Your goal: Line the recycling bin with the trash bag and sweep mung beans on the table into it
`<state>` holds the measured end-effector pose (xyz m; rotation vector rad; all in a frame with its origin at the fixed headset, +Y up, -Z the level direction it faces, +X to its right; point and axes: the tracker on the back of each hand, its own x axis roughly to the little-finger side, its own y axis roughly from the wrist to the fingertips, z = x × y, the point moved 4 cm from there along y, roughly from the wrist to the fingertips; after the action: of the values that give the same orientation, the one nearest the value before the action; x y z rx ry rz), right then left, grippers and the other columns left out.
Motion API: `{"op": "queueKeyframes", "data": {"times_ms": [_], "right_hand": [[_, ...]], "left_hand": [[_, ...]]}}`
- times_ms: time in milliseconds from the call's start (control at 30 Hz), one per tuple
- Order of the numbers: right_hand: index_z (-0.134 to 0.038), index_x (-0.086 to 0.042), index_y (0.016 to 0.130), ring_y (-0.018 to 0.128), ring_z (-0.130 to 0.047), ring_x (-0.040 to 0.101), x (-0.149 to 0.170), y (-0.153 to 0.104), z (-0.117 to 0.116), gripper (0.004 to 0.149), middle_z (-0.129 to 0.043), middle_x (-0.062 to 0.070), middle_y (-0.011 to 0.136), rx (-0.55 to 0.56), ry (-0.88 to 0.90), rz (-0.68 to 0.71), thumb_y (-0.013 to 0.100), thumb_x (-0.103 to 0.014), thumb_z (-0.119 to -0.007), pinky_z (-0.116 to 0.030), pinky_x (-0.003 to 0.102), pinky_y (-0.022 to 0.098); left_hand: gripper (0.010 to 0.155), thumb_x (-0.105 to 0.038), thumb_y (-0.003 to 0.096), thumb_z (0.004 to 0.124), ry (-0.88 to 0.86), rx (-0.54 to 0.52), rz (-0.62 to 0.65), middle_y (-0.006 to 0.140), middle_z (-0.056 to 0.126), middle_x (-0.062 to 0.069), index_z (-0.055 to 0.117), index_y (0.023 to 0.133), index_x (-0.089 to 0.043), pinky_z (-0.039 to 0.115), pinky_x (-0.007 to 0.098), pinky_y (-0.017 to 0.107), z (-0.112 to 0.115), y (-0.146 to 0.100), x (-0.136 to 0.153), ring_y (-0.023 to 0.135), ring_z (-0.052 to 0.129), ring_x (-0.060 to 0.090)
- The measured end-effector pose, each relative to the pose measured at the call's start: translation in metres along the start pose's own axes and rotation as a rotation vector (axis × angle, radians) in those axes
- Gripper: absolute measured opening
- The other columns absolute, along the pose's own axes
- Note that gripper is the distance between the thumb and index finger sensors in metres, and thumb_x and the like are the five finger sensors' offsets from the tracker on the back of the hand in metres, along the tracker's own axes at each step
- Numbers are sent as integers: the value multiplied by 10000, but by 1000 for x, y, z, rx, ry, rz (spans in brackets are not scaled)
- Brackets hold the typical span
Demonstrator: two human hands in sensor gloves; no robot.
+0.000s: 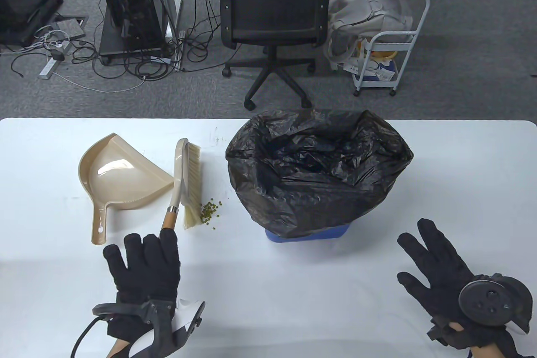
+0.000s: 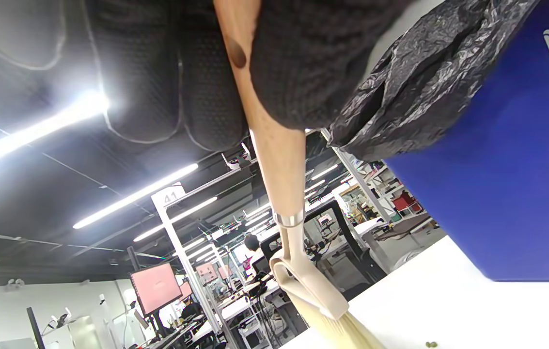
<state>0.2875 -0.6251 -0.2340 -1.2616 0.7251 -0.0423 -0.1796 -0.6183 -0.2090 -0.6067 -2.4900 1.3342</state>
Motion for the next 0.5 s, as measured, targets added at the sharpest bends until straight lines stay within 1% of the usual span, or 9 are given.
{"op": "queueKeyframes", "data": {"times_ms": [200,500], "right_hand": [[-624,-93,1120,924,-554,711,-1,-1,0,739,-427,416,1116,2,3,7,498,-465,-770,-562,757,603],[-623,-92,1120,926,-553,709,-2,-2,1,740,-428,417,1116,6,5,13,499,-466,-769,-563,757,603]], "left_hand": [[596,-198,450,927,6,-7,7,863,970,237,809,1018,-62,625,875,596,-1,8,-13,807,947,592],[596,-201,447,929,-14,-12,-19,855,976,238,813,1016,-65,634,874,591,0,13,-16,800,952,591]]}}
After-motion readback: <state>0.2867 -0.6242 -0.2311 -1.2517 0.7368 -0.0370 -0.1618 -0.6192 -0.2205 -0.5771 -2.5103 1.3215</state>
